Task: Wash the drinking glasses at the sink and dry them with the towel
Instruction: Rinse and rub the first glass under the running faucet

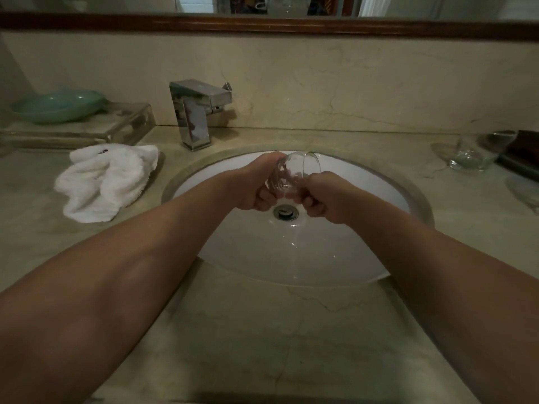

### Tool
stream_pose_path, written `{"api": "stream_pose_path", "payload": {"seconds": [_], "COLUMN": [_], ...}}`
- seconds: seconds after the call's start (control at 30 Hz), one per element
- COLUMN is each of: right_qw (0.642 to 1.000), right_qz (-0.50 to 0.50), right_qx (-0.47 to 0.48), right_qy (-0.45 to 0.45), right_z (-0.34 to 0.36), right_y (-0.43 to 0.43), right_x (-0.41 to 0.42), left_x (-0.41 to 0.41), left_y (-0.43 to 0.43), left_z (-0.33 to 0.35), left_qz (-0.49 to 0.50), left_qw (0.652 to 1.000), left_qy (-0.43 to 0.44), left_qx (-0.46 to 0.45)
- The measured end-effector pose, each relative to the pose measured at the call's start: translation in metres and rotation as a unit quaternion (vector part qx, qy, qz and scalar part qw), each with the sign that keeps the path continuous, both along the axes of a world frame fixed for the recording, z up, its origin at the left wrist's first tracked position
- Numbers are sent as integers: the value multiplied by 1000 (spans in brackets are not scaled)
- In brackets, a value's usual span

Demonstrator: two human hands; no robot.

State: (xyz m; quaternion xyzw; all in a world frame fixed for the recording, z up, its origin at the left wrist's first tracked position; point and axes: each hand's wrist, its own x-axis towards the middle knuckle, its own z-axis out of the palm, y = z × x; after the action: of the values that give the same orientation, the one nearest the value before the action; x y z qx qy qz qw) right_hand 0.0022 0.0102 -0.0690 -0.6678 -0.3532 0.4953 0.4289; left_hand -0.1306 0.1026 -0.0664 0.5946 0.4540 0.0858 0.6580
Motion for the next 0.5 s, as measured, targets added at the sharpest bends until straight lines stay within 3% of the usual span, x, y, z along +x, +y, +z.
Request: {"api": "stream_pose_path", "payload": {"seconds": [0.17, 0.27, 0.4, 0.47, 0.5], "right_qw": [994, 997, 953, 937, 933], "right_qz": [-47, -65, -77, -74, -66], "right_qx": [30, 25, 1, -11, -20], "right_qy": [-92, 43, 294, 341, 353], "right_z": [-2, 4, 13, 13, 12], "right_y": [1, 0, -4, -4, -3], "right_x": [-1, 1, 10, 15, 16], "left_x": [-2, 2, 4, 3, 2], "left_y": [-8, -13, -10, -6, -5], "left_z": [-1, 1, -1, -3, -3], "left_qz": [-5, 65, 144, 130, 103], "left_qw": [999, 982, 877, 818, 768], "left_qy": [36, 56, 33, 12, 8], "left_qx": [2, 166, 457, 560, 632]}}
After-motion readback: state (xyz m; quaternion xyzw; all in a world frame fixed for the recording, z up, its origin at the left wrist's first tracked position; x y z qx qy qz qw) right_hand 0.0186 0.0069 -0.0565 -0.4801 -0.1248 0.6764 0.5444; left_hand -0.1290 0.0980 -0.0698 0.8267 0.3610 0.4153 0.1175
